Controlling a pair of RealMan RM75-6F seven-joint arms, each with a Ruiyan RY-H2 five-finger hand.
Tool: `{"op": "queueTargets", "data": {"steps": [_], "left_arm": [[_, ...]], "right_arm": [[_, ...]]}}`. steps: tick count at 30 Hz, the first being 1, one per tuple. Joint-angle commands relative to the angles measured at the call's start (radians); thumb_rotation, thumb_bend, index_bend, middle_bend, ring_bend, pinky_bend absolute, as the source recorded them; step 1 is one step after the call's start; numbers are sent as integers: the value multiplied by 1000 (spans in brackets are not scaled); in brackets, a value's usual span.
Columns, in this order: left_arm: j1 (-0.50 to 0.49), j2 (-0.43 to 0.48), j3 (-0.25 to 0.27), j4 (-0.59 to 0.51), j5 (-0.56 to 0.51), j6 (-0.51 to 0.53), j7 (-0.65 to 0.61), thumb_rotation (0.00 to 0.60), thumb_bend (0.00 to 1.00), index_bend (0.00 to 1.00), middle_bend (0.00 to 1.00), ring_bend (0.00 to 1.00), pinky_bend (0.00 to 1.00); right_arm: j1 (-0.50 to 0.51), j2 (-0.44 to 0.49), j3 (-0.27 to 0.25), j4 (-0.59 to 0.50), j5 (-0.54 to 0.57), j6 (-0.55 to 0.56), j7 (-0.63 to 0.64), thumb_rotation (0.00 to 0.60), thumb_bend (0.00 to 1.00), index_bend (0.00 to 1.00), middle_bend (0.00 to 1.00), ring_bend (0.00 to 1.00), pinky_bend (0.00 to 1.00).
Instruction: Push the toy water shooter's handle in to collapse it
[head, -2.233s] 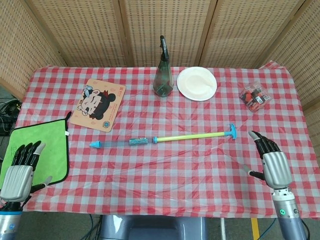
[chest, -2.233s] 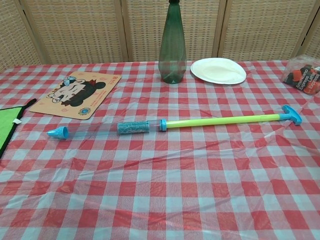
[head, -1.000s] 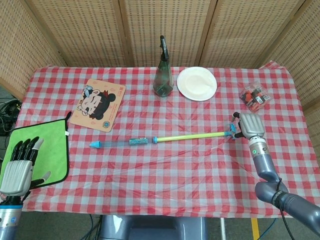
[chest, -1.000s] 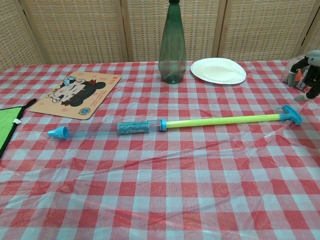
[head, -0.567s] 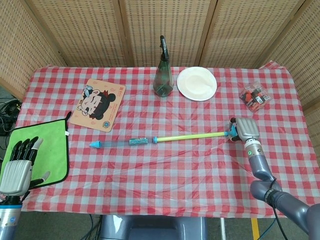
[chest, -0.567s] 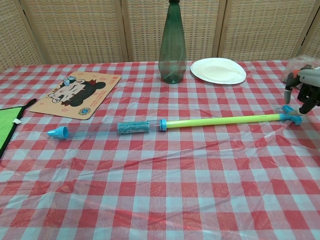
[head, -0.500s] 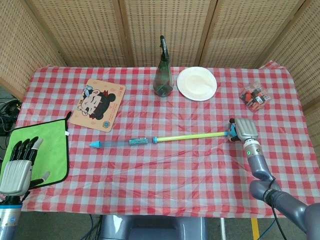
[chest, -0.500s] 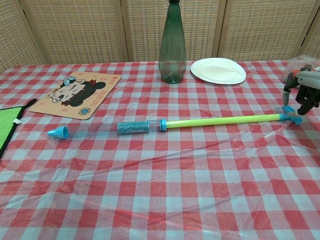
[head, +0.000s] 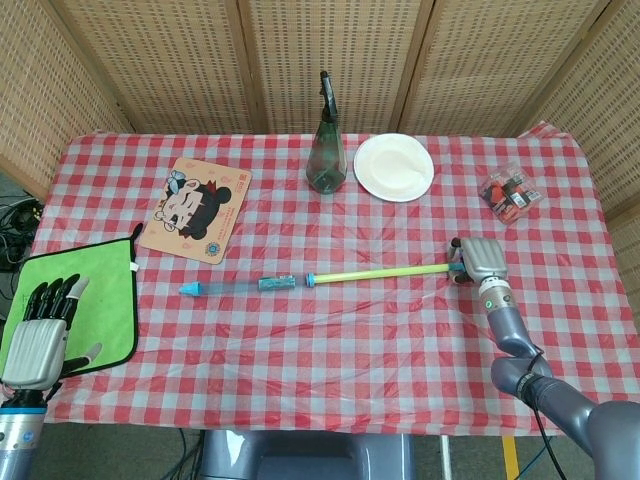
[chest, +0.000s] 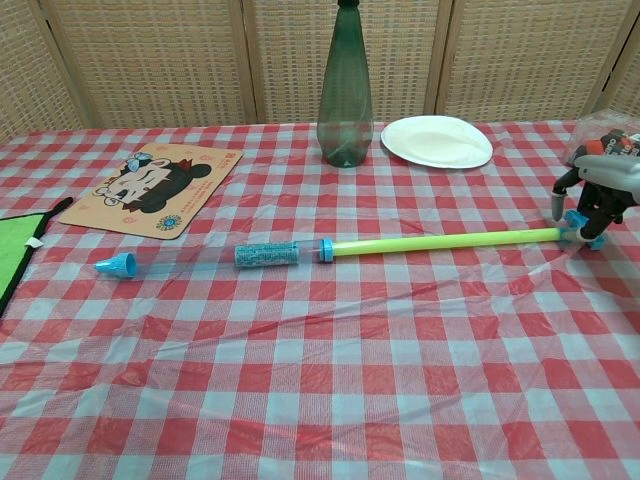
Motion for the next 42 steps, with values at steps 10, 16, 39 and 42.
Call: {"op": "queueTargets", "data": {"steps": [10,16,39,42], "left_arm": [[-5,-1,-2,-1,-6,-11,4,600,188,0,0,0,0],[-4,0,-3,-3,-10,-11,4,600,188,0,0,0,0],[-6,25,-7,-40,-15,-20,-22,600,192,0,0,0,0],[-13,36,-14,-59,-13,-22,-18,600,193,0,0,0,0]], "right_arm": [[10,-25,-8,46,-2,-38,1,600,490,521,1000,986,650],[9,-36,-10,62,-3,-48,6,600,498,593,1000,987,651],[-41,237,61,-354,95,4,-10,600,531,841,1000,994,665],[-46,284,67,-421,121,11,-27,600,528,843,1000,994,665]]}}
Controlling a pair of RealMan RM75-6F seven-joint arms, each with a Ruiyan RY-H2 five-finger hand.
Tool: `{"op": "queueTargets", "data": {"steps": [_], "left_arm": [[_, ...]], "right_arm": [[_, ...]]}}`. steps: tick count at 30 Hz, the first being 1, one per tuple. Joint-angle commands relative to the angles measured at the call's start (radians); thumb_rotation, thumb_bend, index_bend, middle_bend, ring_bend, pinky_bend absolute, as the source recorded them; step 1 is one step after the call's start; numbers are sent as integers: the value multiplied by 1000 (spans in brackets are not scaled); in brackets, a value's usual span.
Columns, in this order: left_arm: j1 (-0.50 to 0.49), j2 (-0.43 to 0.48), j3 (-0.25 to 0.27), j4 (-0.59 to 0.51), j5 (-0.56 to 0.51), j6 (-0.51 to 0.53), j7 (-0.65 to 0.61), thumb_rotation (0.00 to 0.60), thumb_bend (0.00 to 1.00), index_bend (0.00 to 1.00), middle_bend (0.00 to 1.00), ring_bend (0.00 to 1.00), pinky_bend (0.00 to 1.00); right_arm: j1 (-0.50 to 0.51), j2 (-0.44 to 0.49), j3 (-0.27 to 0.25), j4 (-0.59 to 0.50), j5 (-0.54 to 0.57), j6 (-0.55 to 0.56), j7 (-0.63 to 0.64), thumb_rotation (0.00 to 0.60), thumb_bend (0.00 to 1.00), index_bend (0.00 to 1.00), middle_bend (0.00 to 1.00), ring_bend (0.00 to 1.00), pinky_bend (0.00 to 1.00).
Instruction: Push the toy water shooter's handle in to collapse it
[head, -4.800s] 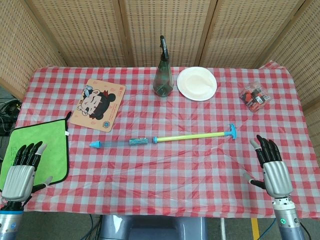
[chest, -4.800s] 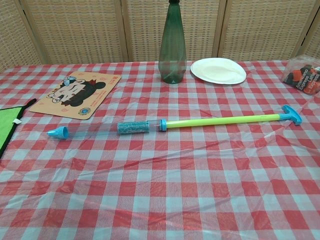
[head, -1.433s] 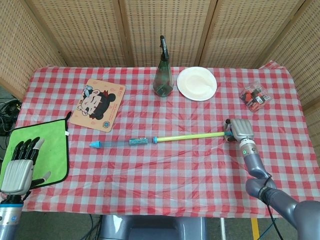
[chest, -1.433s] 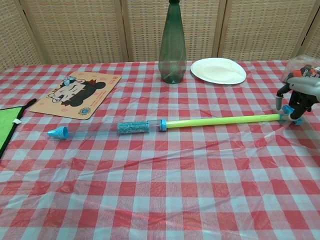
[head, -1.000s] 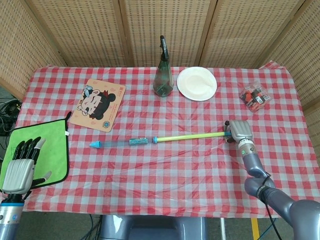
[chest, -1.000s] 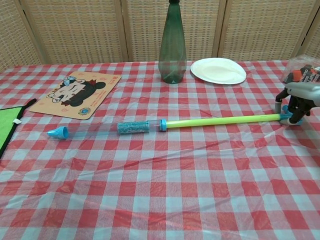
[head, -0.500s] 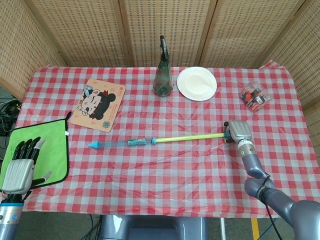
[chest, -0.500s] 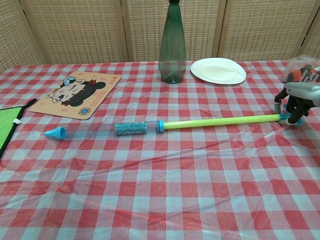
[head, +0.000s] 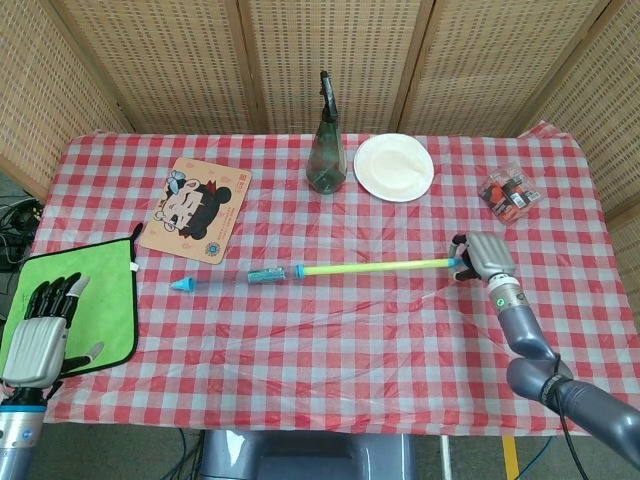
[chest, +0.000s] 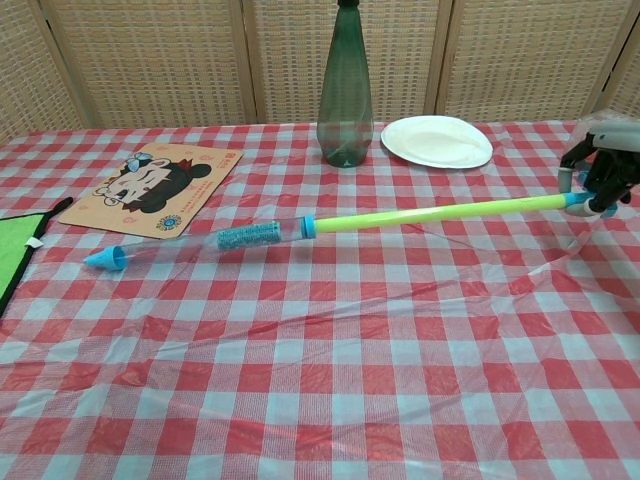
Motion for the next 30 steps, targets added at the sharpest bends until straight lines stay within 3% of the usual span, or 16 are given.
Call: {"op": "queueTargets", "data": {"steps": [1,10,17,28,30], "left_arm": [[-8,12,-9,-20,3,-2,6,600,195,0,0,0,0],[-65,65,-62,-113,-27,-51,47,600,209,0,0,0,0],[-118,81,-112,-155,-85,-100,83,600,215,11,0,0,0],[-260,67,-223,-122,-308,-239,172,600,223,73,2,7,0],[-296,65,-241,-99,-362,-278,192,600,225,113,99,98,56]], "right_arm": [[-13,75,16,-97,47,13,-27,600,527,843,1000,994,665],[-20,182,26,-237,92,28,-36,600,521,845,1000,994,665],[-23,222,29,-272,85,30,-8,600,513,846,1000,994,665],[-22,237,14,-262,48,22,52,600,503,847,1000,994,665],[-22,238,12,-260,40,22,63,600,501,847,1000,994,665]]}}
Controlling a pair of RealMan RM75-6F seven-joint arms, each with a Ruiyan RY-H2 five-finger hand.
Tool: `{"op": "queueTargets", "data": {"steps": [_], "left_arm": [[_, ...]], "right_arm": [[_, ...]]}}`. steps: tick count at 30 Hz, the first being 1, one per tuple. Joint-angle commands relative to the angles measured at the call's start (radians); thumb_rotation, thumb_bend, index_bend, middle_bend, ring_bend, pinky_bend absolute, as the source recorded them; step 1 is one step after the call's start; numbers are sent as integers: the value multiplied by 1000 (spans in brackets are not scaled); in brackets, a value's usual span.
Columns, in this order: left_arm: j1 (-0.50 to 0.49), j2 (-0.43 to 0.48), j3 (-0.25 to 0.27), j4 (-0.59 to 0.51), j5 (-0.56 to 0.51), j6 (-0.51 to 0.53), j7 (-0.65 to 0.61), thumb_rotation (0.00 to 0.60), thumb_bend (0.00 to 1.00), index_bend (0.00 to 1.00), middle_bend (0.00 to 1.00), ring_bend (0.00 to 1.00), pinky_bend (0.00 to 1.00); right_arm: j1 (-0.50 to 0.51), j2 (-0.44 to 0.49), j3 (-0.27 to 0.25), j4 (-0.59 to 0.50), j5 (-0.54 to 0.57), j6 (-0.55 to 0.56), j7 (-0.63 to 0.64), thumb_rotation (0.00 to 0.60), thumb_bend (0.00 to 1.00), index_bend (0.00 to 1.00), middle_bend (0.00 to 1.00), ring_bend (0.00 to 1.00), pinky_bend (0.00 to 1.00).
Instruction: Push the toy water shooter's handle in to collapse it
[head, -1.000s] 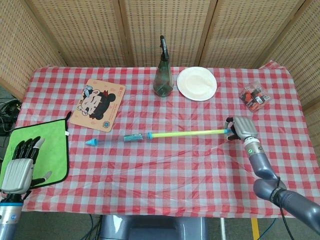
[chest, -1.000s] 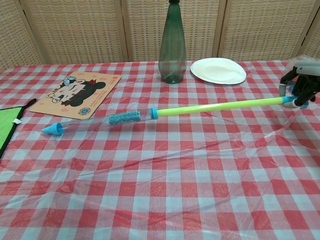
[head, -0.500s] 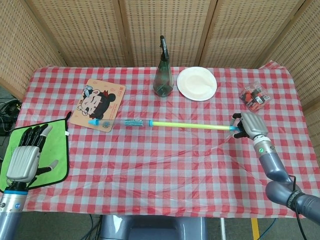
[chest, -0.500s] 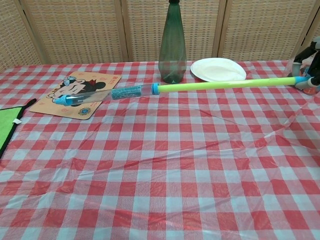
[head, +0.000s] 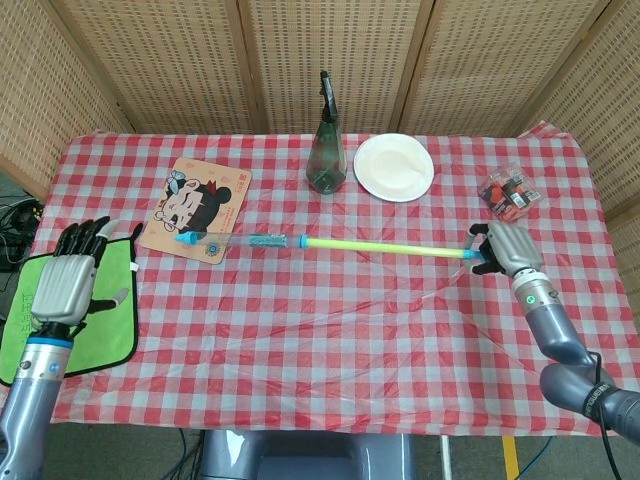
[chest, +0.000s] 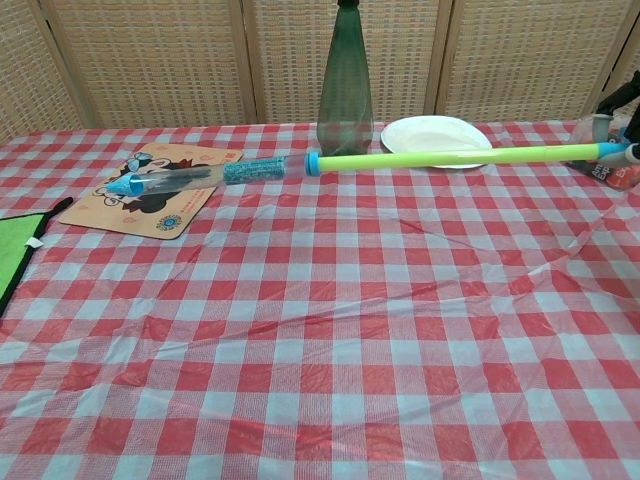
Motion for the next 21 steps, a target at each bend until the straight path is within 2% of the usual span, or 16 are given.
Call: {"op": "queueTargets", "data": {"steps": [1,4,6,9,13,21], "left_arm": [[-81,-5,-47,46,-115,-90,48,600,226,131,183,169,110],[-132,-1,-68,62,-192,-142,71,600,227,168,370,318,241],[-161,1,-76,70,-236,-172,84,600,228,225,532,454,352],[-207,-1,-85,88,-299,-210,107,600,229,303,696,587,480],[-274,-16,-79,136,-392,-257,161,600,230,329,778,656,538],[-384,-30,-64,228,-567,-363,202,600,230,320,787,663,544]], "right_arm": [[0,4,-3,4,-10,0,17,600,501,847,1000,994,665],[1,8,-6,8,-19,-1,30,600,500,847,1000,994,665],[2,12,-7,10,-22,-2,39,600,500,847,1000,994,665],[2,16,-9,13,-26,-4,51,600,500,847,1000,994,665],[3,20,-14,16,-32,-6,65,600,500,848,1000,994,665],[3,39,-20,10,-48,-14,89,600,492,849,1000,994,665]]}}
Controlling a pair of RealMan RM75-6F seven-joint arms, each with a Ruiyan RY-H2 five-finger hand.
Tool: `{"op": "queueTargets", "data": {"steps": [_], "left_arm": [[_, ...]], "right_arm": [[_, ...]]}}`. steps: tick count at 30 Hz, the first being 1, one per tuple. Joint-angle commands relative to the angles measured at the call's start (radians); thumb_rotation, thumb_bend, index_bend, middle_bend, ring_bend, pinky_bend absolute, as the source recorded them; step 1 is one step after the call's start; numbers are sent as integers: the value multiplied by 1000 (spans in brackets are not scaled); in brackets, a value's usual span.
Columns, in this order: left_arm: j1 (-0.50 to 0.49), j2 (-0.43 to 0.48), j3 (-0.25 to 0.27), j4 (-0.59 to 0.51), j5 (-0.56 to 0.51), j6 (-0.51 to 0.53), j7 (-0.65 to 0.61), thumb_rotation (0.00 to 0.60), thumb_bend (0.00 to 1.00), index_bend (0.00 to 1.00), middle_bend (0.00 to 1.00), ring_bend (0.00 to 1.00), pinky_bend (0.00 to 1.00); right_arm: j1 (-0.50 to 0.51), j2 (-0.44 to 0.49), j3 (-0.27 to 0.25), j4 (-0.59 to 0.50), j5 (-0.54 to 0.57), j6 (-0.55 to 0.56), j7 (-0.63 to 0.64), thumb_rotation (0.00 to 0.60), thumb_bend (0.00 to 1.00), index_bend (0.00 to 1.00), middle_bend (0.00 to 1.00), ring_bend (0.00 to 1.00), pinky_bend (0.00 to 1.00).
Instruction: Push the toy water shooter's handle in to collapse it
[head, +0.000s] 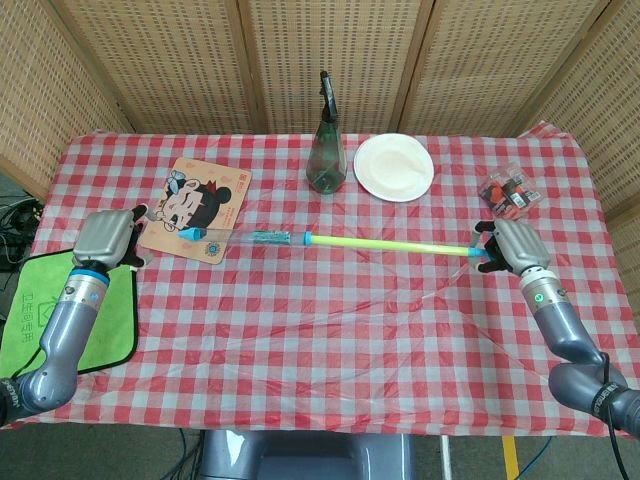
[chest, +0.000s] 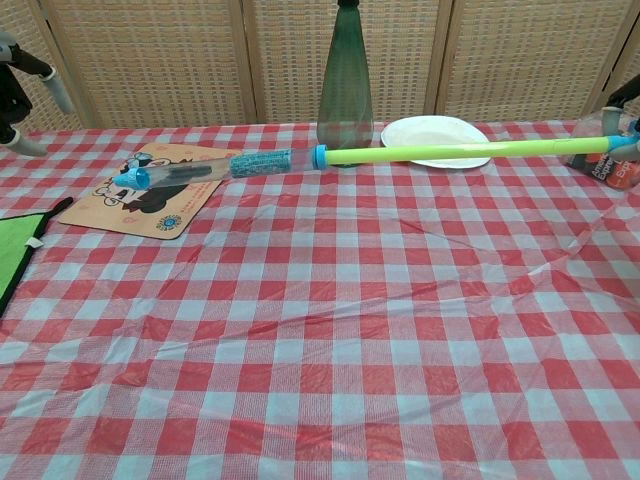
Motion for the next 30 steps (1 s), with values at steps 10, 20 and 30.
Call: {"op": "queueTargets", "data": {"steps": [10,20,30], "left_arm": [[-152,-26,57,131,-167,-122,41,600,230,312,776,663,544],[-221,-56,118,200,-196,-165,57,600,231,318,775,663,543],[-273,-105,157,260,-208,-174,63,600,230,344,779,663,544]], "right_arm": [[-2,23,-8,-10,-22,-13,46,600,489,849,1000,994,665],[-1,40,-14,-12,-33,-25,71,600,490,849,1000,994,665],[0,45,-22,-13,-51,-30,89,600,490,849,1000,994,665]]}}
